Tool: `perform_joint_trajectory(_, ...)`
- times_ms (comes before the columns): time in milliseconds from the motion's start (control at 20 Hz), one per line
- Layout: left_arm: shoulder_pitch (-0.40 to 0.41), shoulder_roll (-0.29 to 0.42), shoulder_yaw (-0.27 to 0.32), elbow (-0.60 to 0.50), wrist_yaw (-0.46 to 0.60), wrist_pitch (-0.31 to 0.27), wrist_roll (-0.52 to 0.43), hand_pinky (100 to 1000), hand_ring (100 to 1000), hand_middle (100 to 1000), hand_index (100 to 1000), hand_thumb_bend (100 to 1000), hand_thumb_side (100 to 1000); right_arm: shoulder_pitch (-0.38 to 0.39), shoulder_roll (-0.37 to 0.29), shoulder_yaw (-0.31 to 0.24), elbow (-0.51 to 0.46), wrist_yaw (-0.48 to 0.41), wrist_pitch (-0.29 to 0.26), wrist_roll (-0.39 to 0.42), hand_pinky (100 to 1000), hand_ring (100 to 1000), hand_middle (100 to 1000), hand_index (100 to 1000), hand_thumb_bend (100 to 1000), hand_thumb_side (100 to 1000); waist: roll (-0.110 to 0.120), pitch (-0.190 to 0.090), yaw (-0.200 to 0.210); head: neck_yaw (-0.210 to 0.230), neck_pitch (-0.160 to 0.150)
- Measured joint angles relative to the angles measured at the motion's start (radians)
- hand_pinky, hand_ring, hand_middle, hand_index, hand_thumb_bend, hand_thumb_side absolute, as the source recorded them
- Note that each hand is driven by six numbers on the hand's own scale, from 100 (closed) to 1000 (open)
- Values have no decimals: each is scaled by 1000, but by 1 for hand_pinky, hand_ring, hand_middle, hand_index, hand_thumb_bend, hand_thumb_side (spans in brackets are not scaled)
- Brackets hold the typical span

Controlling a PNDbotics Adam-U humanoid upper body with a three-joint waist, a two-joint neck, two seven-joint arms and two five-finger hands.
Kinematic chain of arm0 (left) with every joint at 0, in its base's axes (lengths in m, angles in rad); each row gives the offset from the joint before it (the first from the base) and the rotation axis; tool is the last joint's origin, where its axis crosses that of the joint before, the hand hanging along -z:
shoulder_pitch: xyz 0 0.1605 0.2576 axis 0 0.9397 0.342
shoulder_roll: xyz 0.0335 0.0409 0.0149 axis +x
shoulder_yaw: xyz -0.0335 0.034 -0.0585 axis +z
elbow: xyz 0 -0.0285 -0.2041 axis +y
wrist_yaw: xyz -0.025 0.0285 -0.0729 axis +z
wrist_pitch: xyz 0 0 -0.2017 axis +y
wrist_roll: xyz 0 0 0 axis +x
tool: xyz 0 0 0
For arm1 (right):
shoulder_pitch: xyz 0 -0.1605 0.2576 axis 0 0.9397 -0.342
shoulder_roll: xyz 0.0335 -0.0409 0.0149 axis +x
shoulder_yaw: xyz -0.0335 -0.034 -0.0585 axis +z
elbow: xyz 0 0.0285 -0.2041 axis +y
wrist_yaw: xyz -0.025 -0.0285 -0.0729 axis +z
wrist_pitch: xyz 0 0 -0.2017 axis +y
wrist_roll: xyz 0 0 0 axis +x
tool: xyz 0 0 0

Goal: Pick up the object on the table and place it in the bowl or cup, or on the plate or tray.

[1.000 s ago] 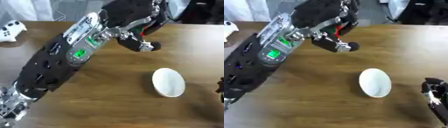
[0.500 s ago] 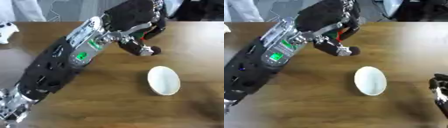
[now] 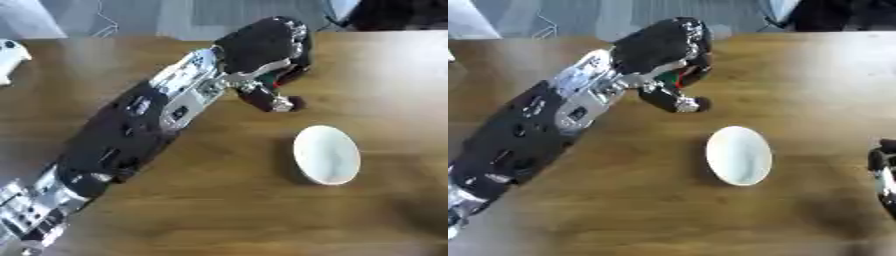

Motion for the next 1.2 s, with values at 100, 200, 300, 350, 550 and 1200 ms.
perform_joint_trajectory(100, -1, -14, -3, 46, -32, -18, 17, 665, 103, 100, 206, 478, 100, -8, 0, 0, -5, 0, 0, 0, 201, 460, 575, 720, 479, 535, 1, 5, -5, 3, 0)
perform_joint_trajectory(200, -8, -30, -9, 89, -61, -36, 30, 668, 106, 100, 207, 475, 100, -14, 0, 1, -9, 0, 0, 0, 202, 460, 575, 719, 479, 536, 4, 9, -9, 6, 0)
perform_joint_trajectory(300, -15, -44, -11, 127, -91, -53, 40, 669, 109, 100, 207, 474, 100, -17, 0, 1, -11, 0, 0, 0, 202, 460, 576, 720, 479, 537, 6, 11, -12, 9, 0)
perform_joint_trajectory(350, -19, -50, -12, 143, -104, -62, 45, 674, 115, 100, 208, 470, 100, -17, 0, 1, -11, 1, 0, 0, 202, 460, 576, 720, 480, 538, 6, 11, -13, 9, 0)
perform_joint_trajectory(550, -27, -67, -20, 194, -145, -91, 58, 683, 118, 100, 209, 463, 100, -22, 0, 2, -14, 3, -2, 2, 202, 460, 576, 720, 480, 539, 8, 14, -17, 9, 0)
perform_joint_trajectory(1200, -37, -86, -99, 248, -239, -221, 49, 704, 131, 100, 215, 442, 100, -22, 0, 4, -12, 20, -2, 1, 197, 462, 575, 716, 483, 535, 12, 4, -10, 9, 0)
